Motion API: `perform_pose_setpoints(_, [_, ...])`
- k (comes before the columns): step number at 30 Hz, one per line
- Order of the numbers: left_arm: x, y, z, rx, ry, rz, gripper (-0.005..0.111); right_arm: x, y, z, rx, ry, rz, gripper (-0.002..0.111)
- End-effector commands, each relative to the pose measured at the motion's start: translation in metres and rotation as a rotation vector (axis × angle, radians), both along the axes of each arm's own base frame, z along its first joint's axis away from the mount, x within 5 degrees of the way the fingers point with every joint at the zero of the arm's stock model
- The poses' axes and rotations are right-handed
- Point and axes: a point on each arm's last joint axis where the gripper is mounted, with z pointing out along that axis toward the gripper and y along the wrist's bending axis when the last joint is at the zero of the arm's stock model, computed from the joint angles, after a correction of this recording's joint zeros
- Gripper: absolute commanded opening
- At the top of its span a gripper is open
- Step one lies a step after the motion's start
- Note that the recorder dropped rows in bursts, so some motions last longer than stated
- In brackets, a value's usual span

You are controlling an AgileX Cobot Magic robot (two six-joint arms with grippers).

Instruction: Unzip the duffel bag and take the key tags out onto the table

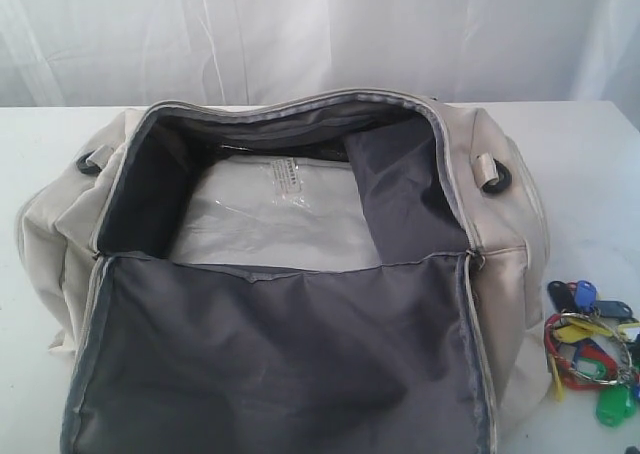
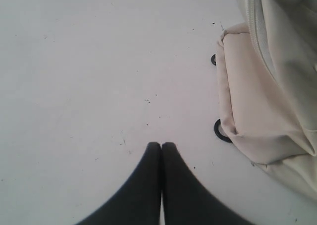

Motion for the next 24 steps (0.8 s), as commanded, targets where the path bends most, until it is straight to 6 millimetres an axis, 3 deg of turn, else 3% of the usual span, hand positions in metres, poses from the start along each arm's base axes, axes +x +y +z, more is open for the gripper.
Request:
perform_pose_setpoints(1, [0.000, -0.001, -0.001, -0.007, 0.000, -0.006, 0.000, -0.009, -0.003, -0.004, -0.011, -0.024, 0.012, 0.000])
perform_pose_setpoints(11, [0.000, -0.001, -0.002, -0.007, 0.004, -0.006, 0.000, -0.010, -0.004, -0.004, -0.006, -0.014, 0.002, 0.000])
perform_pose_setpoints(20, [0.000, -0.001, -0.001, -0.007, 0.001, -0.006, 0.000, -0.006, -0.014, -0.004, -0.011, -0.014, -0.201, 0.000])
perform_pose_setpoints(24, [0.000, -0.001, -0.001, -0.007, 0.001, -0.006, 0.000, -0.006, -0.014, -0.004, -0.011, -0.014, -0.208, 0.000])
